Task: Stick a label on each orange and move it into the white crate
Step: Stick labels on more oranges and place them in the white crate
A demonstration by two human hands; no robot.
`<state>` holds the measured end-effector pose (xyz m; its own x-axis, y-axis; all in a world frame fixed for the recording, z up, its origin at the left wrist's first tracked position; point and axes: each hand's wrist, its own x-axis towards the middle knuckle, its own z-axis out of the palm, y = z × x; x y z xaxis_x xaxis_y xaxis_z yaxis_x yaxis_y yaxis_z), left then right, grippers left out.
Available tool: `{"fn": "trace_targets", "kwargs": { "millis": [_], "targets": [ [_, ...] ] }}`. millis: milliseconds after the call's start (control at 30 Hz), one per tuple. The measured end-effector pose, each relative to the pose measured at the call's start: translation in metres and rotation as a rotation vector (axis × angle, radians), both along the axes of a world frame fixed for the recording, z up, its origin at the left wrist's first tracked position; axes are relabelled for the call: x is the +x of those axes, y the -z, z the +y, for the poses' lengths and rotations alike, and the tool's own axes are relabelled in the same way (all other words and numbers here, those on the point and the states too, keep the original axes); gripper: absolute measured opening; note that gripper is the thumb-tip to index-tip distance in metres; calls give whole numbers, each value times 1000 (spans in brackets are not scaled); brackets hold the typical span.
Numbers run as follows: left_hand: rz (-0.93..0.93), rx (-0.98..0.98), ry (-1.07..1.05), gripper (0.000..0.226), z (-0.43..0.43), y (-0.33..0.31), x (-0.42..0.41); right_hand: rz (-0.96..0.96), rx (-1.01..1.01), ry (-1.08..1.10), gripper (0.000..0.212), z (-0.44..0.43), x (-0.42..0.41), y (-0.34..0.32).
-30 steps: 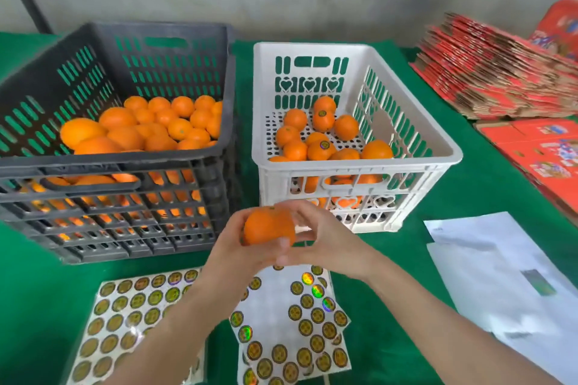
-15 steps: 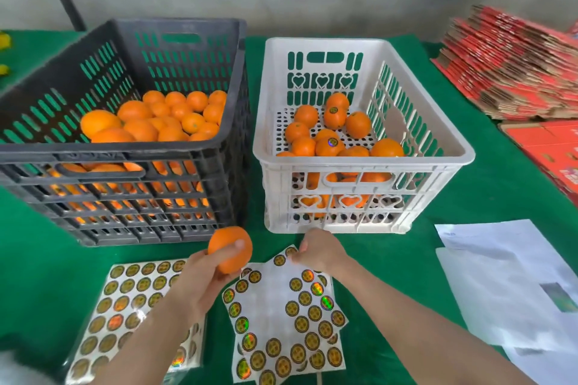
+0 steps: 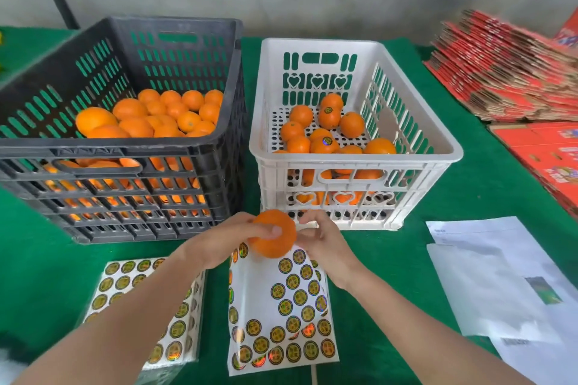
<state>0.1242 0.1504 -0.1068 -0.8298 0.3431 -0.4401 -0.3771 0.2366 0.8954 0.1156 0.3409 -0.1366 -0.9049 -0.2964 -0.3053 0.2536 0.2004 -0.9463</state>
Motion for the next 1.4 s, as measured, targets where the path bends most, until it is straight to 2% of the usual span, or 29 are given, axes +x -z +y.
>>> {"fn": "trace_targets", "kwargs": {
  "millis": [67, 167, 333, 533, 867, 1133, 1200, 1267, 1333, 1400],
  "targets": [
    [-37, 50, -26, 95, -2, 3, -3, 70, 6, -41, 30, 5, 8, 3],
    [-102, 181, -74, 95, -5, 9, -4, 231, 119, -123, 32, 5, 19, 9],
    [-237, 418, -221, 110, -4, 17, -2, 417, 197, -66, 29, -2, 32, 14],
    [-273, 466, -305, 121, -3, 25, 2, 963, 415, 55, 22, -4, 41, 19],
    [-327, 488, -270, 112, -2, 29, 3, 1208, 582, 32, 15, -5, 44, 17],
    [-332, 499, -285, 107, -1, 27, -1, 1343, 585, 20, 10, -4, 39, 15],
    [-333, 504, -278, 107, 0, 27, -1, 1346, 571, 18, 11, -3, 40, 16],
    [-339, 487, -249, 111, 0, 25, -2, 1239, 422, 36, 8, -3, 45, 13],
    [-344, 458, -221, 116, -3, 24, -3, 955, 170, 127, 7, -3, 50, 3],
    [-342, 445, -198, 115, -7, 22, -4, 564, 33, 263, 17, -2, 47, -6]
  ]
}}
